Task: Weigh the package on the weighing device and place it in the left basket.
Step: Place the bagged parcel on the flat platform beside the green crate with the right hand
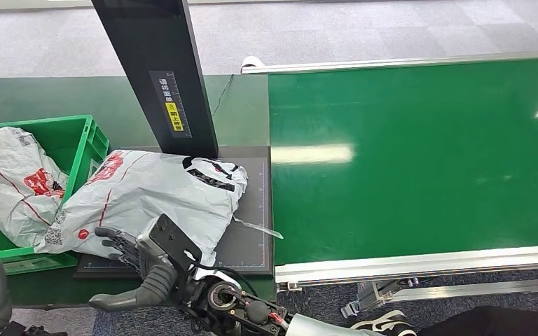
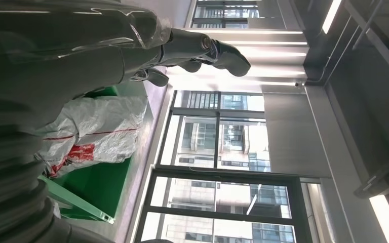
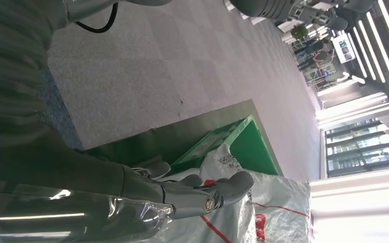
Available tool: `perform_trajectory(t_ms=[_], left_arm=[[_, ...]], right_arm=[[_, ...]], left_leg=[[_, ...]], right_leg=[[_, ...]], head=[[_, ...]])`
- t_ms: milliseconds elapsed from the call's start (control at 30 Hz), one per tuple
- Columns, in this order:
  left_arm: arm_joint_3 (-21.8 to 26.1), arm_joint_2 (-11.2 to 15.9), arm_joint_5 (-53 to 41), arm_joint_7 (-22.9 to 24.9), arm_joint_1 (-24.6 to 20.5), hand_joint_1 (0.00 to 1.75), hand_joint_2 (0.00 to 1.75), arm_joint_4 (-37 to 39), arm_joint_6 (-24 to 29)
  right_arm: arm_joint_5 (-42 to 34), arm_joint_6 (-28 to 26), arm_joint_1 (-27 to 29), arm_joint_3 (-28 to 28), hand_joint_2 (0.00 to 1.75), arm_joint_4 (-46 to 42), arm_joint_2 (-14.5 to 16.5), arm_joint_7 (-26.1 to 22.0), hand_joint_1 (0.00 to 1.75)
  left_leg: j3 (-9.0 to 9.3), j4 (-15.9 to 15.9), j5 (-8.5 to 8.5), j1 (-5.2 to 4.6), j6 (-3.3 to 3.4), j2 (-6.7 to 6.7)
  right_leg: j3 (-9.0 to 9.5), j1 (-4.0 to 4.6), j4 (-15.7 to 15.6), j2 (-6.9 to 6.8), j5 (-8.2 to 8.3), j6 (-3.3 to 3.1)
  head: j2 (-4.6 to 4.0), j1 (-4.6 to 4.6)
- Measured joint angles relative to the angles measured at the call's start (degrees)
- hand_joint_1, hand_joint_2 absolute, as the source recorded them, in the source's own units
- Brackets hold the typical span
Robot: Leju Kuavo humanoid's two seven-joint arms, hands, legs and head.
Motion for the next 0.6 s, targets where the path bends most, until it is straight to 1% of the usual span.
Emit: perform_trajectory(t_ms=[67,133,200,233,267,333,400,467,533,600], left_arm=[[0.03,0.00,-0.02,0.00,-0.22,0.00,1.75,0.01,0.00],[-0.08,0.01,-0.04,0.00,-0.44,0.00,1.75,0.11,0.00],[-0.65,0.15,-0.23,0.00,-0.70,0.00,1.75,0.73,-0.01],[-1.24,0.34,-0.62,0.00,-0.88,0.00,1.75,1.52,-0.02],[-2.09,0.63,-1.44,0.00,-1.18,0.00,1.75,2.82,-0.02],[-4.21,1.32,-4.26,0.20,-2.04,0.00,1.75,6.55,-0.13],[-6.69,1.95,-9.09,1.63,-3.01,0.00,1.75,11.28,-0.80],[-8.90,2.49,-14.27,4.24,-3.76,0.00,1.75,15.83,-1.96],[-10.27,2.98,-17.95,6.64,-4.49,0.00,1.75,19.75,-3.14],[-10.79,3.37,-20.43,8.40,-5.16,0.00,1.75,22.93,-4.28]], right_arm=[[-1.20,0.22,-0.04,0.11,1.75,-0.63,0.00,-1.24,0.00],[-2.51,0.05,-0.12,0.02,1.75,-1.46,0.00,-3.60,0.00],[-2.05,-0.77,-0.18,-0.83,1.75,-2.35,0.00,-8.56,0.00],[-0.27,-1.63,-0.16,-1.79,1.75,-2.96,0.00,-11.78,0.00],[2.97,-2.95,0.08,-3.30,1.75,-4.08,-0.03,-14.91,0.00],[14.24,-6.63,1.56,-7.82,1.75,-8.24,-0.26,-18.66,0.00],[28.99,-11.46,4.59,-14.25,1.75,-15.20,-0.72,-19.70,0.00],[40.00,-16.47,7.91,-20.90,1.75,-22.80,-1.28,-19.98,0.00],[45.29,-21.64,10.96,-26.38,1.75,-30.00,-2.00,-20.03,0.00],[48.13,-27.60,14.07,-30.26,1.75,-36.59,-2.89,-20.04,0.00]], left_leg=[[0.00,0.00,0.00,0.00,0.00,0.00],[0.02,0.00,0.00,0.00,0.00,0.00],[0.03,0.01,0.00,0.00,0.00,0.00],[0.04,0.01,0.01,0.00,0.00,0.00],[0.05,0.01,0.01,-0.01,0.00,-0.01],[0.07,0.01,0.01,-0.01,0.00,-0.03],[0.07,0.01,0.00,-0.01,0.01,-0.08],[0.06,0.02,0.00,-0.02,0.01,-0.10],[0.06,0.02,-0.01,-0.05,0.01,-0.09],[0.06,0.02,-0.04,-0.06,0.01,-0.07]], right_leg=[[0.00,0.00,0.00,0.00,0.00,0.00],[0.00,0.00,0.00,0.00,0.00,0.00],[0.00,0.00,0.00,-0.01,0.00,0.00],[0.01,0.00,-0.01,-0.02,0.00,0.00],[0.02,0.00,-0.01,-0.04,0.00,0.00],[0.05,0.00,-0.02,-0.06,0.00,0.00],[0.09,0.00,-0.03,-0.07,0.00,0.00],[0.10,-0.01,-0.05,-0.07,0.00,0.00],[0.09,-0.03,-0.08,-0.07,0.00,0.01],[0.08,-0.03,-0.09,-0.06,0.00,0.01]], head=[[-0.01,0.00],[-0.01,0.00],[-0.01,0.00],[-0.01,0.00],[-0.01,-0.01],[-0.02,0.00],[-0.02,0.02],[-0.01,0.02],[-0.01,0.02],[-0.01,0.00]])
